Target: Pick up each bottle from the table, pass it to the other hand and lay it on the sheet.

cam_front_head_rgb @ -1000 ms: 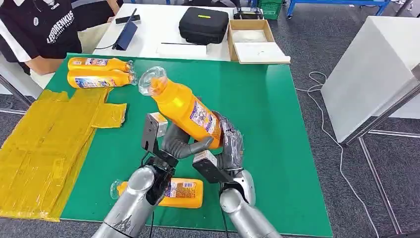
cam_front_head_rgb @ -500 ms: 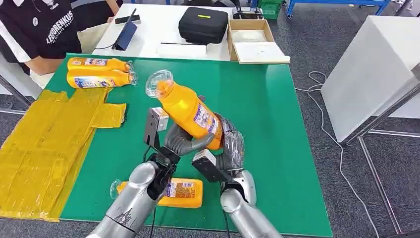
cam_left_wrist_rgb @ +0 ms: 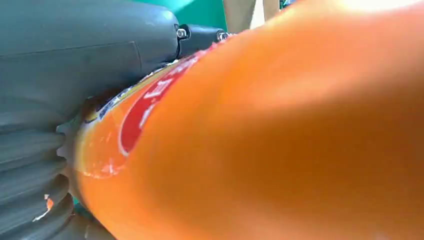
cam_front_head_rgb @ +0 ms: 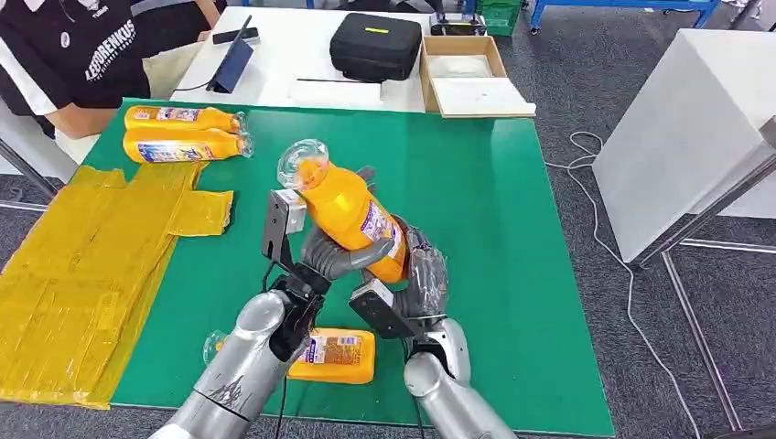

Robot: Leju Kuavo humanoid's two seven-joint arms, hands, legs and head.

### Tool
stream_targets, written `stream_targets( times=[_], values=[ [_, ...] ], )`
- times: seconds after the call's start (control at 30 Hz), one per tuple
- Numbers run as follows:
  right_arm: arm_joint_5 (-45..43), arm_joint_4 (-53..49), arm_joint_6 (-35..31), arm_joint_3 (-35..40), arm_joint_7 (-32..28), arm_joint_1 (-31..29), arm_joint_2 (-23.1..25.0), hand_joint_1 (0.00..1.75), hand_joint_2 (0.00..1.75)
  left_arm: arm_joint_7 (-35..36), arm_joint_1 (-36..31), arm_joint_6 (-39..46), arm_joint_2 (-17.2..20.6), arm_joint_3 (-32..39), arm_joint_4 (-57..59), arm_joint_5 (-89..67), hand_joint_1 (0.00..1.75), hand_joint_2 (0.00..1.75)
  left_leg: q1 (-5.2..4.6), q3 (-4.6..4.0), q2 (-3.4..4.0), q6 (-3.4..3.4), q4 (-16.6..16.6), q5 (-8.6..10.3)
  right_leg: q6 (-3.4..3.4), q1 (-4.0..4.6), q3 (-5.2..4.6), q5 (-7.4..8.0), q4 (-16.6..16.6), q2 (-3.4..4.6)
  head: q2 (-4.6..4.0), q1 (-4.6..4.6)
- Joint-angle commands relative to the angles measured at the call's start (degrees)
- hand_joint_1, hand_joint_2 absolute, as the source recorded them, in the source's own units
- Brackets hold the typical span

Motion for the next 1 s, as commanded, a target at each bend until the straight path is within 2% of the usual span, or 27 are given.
stream_targets(
  times=[0.03,0.47,0.5,0.53,0.57,0.67,0.73,0.97,1.0],
  values=[
    [2.4,4.0,0.1,2.5,1.0,0.7,-0.1,1.73,1.75,0.4,-5.0,-0.6,-2.0,-1.6,4.1,0.4,0.00,1.75,0.06,0.05,-0.21,-0.12,0.0,-0.02,-0.03,0.05,0.14,-0.07,0.0,-0.22,0.00,0.00],
    [4.4,0.7,1.6,1.3,2.3,2.1,-0.6,1.71,1.75,0.1,-5.4,-1.4,-2.4,-2.1,4.7,1.0,0.00,1.75,0.05,0.05,-0.23,-0.14,0.0,-0.03,-0.03,0.04,0.13,-0.09,0.0,-0.26,0.00,-0.02],
    [4.4,0.7,1.6,1.1,2.4,2.2,-0.5,1.71,1.75,0.0,-5.4,-1.7,-2.4,-2.2,4.9,1.1,0.05,1.75,0.06,0.01,-0.16,-0.10,0.0,0.00,-0.02,0.05,0.07,-0.05,0.0,-0.20,0.00,0.02],
    [4.8,0.5,1.7,0.9,2.4,2.4,-0.3,1.73,1.75,-0.2,-5.4,-2.1,-2.4,-2.3,5.1,1.3,1.54,1.75,0.06,0.08,-0.24,-0.15,0.0,-0.03,-0.03,0.05,0.16,-0.10,0.0,-0.28,0.00,0.00],
    [5.3,0.2,2.0,0.4,2.4,2.6,-0.2,1.73,1.75,-0.5,-5.5,-2.6,-2.5,-2.5,5.4,1.6,1.75,1.75,0.06,0.04,-0.20,-0.12,0.0,-0.02,-0.03,0.05,0.11,-0.08,0.0,-0.25,0.00,0.02],
    [5.8,0.0,2.1,-0.3,2.4,2.8,-0.1,1.75,1.75,-1.0,-5.6,-2.8,-2.7,-2.7,5.7,1.9,1.75,1.75,0.05,0.03,-0.21,-0.12,0.0,-0.01,-0.02,0.04,0.10,-0.08,0.0,-0.25,0.00,0.02],
    [5.9,0.3,2.0,-0.7,2.3,2.7,-0.1,1.69,1.75,-1.1,-5.7,-3.0,-2.9,-2.7,5.8,2.1,1.75,1.75,0.05,0.07,-0.25,-0.15,0.1,-0.04,-0.03,0.04,0.16,-0.12,0.0,-0.29,0.00,0.02],
    [5.7,0.9,2.1,-1.3,1.7,2.1,-0.5,1.75,1.75,-1.3,-6.2,-3.2,-3.3,-2.4,5.8,2.5,1.75,1.75,0.05,0.01,-0.16,-0.10,0.0,-0.01,-0.02,0.04,0.08,-0.05,0.0,-0.20,0.00,0.00],
    [5.3,1.3,2.0,-1.4,1.4,2.0,-0.4,1.69,1.75,-1.3,-6.3,-3.2,-3.4,-2.2,5.9,2.6,1.75,1.75,0.06,0.08,-0.24,-0.16,0.1,-0.04,-0.03,0.05,0.17,-0.11,0.0,-0.29,0.00,0.02]
  ],
)
